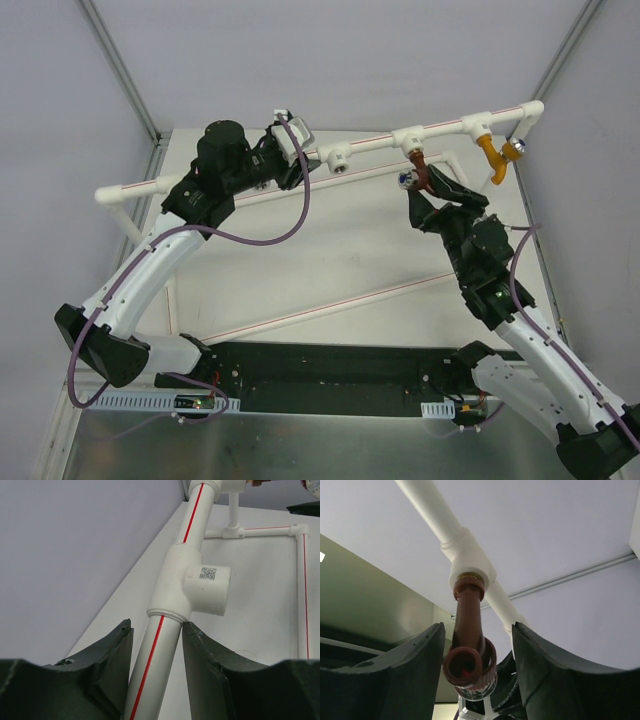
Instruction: Install the water faucets
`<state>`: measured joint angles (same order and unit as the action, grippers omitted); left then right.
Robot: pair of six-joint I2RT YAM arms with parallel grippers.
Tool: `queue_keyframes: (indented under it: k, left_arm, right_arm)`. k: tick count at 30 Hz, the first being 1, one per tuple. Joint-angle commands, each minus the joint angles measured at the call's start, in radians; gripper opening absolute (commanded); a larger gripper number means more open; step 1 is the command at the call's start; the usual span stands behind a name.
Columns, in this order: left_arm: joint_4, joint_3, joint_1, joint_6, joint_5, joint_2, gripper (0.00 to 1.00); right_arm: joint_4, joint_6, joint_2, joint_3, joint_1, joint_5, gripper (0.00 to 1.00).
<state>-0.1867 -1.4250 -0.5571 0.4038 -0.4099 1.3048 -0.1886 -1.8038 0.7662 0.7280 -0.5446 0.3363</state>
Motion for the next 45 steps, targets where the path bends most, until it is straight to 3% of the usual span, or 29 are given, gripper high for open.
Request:
queue_keyframes:
  k: [1,5,12,17,23,30,37,39,45]
  left_arm:
    - [-0.464,0.107,-0.029,-0.149,-0.043,0.062,0.0]
    - [-0.464,0.109,-0.027,-0.146,-0.038,0.057,0.0]
    - [-0.464,0.109,-0.027,-0.145,-0.035,0.06,0.0]
    - [-0.464,0.109,-0.029,-0.148,-0.04,0.065,0.0]
    - [-0.464,0.106,-0.029,-0.149,-0.041,0.067,0.0]
    - [-0.464,0.106,-0.029,-0.149,-0.046,0.071,0.0]
    - [-0.464,0.106,-0.029,-0.152,-0.05,0.073,0.0]
    - [-0.464,0.106,-0.029,-0.152,-0.052,0.073,0.0]
    - [-0.464,0.104,-0.029,-0.151,-0.05,0.073,0.0]
  right_arm:
    - [0.014,-0.009,-0.054,-0.045,0.005,-0.051,0.67]
    - [-0.029,-0.002,-0.103,-0.105,0.003,-0.043,0.75]
    - [0.03,0.041,-0.217,-0.159,0.005,-0.003,0.78]
    - [0.216,0.249,-0.315,-0.119,0.005,0.04,0.78]
    - [0.503,0.686,-0.358,0.016,0.005,0.064,0.78]
    - [0.58,1.456,-0.304,0.177,0.005,-0.061,0.77]
    - [0.333,2.151,-0.395,0.096,0.005,-0.308,0.84]
    - [0.272,2.298,-0.395,0.09,0.003,-0.396,0.84]
    - [0.146,2.627,-0.314,0.097,0.005,-0.459,0.84]
